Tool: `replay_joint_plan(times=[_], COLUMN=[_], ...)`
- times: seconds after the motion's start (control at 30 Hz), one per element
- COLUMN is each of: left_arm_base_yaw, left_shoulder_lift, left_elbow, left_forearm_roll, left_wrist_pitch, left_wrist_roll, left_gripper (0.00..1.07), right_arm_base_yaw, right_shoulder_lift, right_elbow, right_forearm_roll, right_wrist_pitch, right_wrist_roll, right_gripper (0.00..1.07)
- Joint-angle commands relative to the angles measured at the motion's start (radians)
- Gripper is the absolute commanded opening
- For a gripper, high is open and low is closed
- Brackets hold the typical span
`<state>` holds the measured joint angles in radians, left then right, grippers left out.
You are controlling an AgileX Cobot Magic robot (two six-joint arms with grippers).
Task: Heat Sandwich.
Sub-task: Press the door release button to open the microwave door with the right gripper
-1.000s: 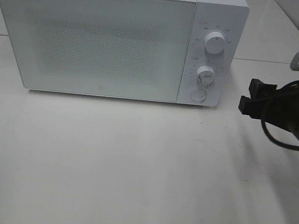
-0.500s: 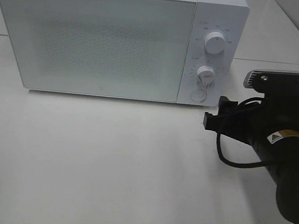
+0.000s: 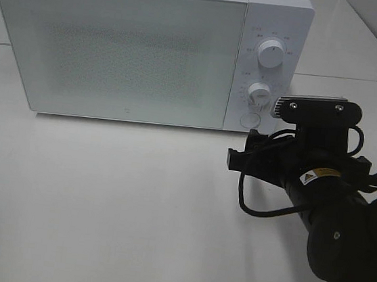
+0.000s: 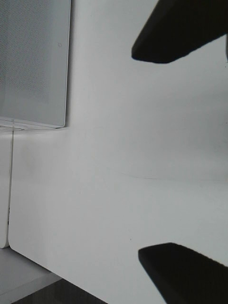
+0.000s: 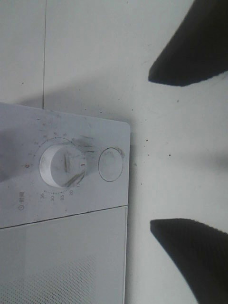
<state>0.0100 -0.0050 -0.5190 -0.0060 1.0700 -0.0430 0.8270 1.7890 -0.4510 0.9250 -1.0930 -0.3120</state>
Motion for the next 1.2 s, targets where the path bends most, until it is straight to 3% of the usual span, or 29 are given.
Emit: replay_joint_plan(times=[0.03, 0.23, 0.4, 0.83, 0.9, 1.1, 1.2], left_arm_base_yaw=[0.002, 0.002, 0.002, 0.002, 0.002, 0.002, 0.002], left_shoulder_lift=[-0.016, -0.016, -0.016, -0.016, -0.016, -0.016, -0.016], left_elbow=[0.001, 0.001, 0.001, 0.001, 0.001, 0.001, 0.001], left_forearm_roll=[-0.008, -0.008, -0.008, -0.008, -0.008, -0.008, -0.008], left_wrist_pitch=[0.001, 0.001, 0.001, 0.001, 0.001, 0.001, 0.001], left_wrist_roll=[0.002, 0.002, 0.002, 0.002, 0.002, 0.002, 0.002], left_gripper=[0.98, 0.98, 0.98, 0.98, 0.98, 0.98, 0.98], right_arm_base_yaw=[0.005, 0.005, 0.005, 0.005, 0.005, 0.005, 0.005], right_shoulder_lift=[-0.003, -0.003, -0.003, -0.003, -0.003, -0.003, -0.003], right_elbow=[-0.008, -0.008, -0.008, -0.007, -0.007, -0.007, -0.007], right_forearm_roll=[0.003, 0.003, 0.003, 0.007, 0.007, 0.007, 0.007], right_wrist_pitch=[-0.009, -0.011, -0.014, -0.010, -0.009, -0.008, 0.011], right_wrist_roll=[-0.016, 0.020, 0.181, 0.933, 1.124, 1.366, 1.533], right_gripper=[0.75, 0.75, 0.75, 0.72, 0.68, 0.58, 0.43])
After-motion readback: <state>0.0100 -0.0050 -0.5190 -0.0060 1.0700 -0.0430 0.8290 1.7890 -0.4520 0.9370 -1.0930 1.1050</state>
